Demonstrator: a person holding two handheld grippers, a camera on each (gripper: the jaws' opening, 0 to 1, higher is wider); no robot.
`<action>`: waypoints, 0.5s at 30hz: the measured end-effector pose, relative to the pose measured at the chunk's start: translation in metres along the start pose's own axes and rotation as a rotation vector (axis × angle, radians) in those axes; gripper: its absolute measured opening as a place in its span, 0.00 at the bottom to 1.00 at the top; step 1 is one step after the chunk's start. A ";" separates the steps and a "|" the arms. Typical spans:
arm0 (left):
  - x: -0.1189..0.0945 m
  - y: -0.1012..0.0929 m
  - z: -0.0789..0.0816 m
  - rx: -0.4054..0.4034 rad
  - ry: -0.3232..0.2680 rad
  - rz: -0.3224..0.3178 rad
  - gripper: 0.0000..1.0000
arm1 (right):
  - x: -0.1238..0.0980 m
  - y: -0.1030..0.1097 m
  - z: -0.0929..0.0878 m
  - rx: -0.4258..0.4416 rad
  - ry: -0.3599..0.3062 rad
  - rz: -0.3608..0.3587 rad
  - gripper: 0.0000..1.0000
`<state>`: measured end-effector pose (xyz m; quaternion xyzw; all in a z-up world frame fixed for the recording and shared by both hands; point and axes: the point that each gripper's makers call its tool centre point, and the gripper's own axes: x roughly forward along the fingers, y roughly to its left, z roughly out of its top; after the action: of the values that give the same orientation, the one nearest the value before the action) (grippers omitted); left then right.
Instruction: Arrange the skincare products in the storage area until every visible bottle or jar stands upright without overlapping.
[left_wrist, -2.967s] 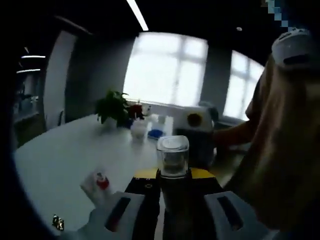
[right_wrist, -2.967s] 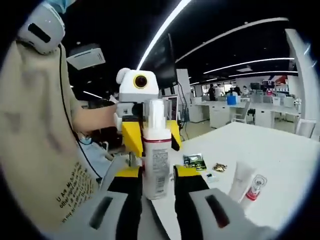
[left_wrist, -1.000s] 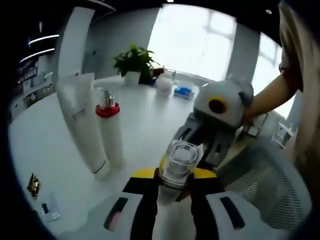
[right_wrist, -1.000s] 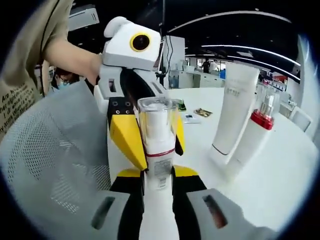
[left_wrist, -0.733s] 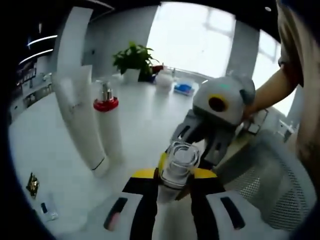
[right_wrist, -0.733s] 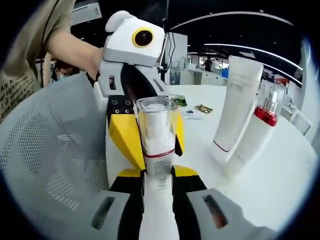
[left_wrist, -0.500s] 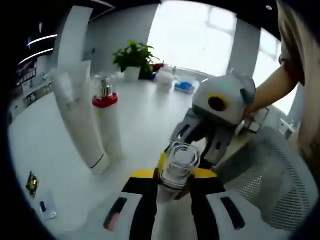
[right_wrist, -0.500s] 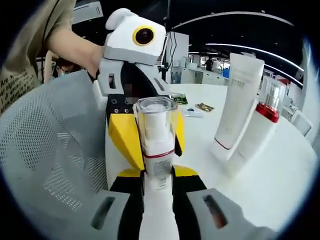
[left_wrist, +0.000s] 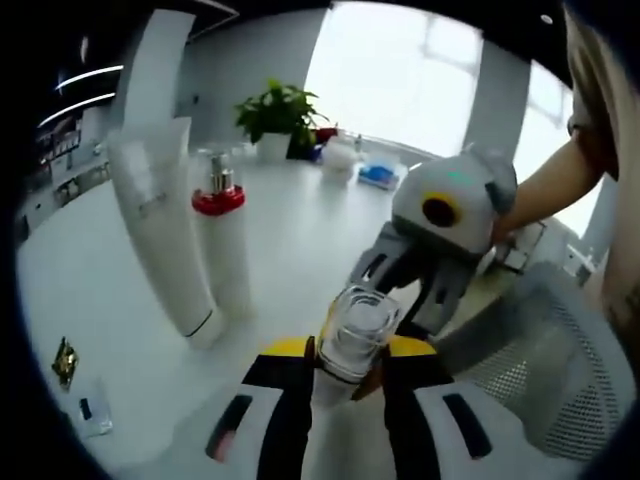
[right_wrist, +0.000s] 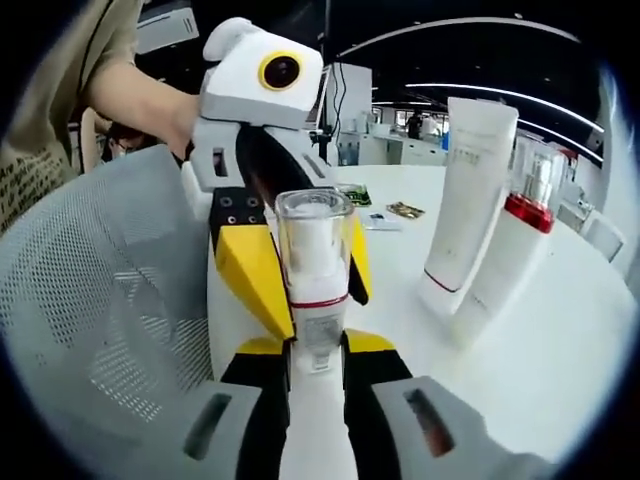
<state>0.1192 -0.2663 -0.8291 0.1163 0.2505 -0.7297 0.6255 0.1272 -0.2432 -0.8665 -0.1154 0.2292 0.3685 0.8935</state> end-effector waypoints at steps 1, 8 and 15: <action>0.000 0.000 0.000 -0.001 0.000 0.000 0.23 | 0.000 0.000 0.000 0.002 -0.001 0.002 0.19; 0.003 -0.002 0.000 -0.004 -0.002 0.001 0.22 | -0.003 0.002 0.000 -0.004 0.006 0.032 0.19; 0.011 -0.001 0.000 -0.006 -0.006 0.008 0.22 | -0.010 -0.003 -0.003 -0.032 0.019 0.077 0.19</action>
<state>0.1159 -0.2753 -0.8341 0.1134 0.2503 -0.7267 0.6296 0.1221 -0.2520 -0.8637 -0.1241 0.2361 0.4052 0.8745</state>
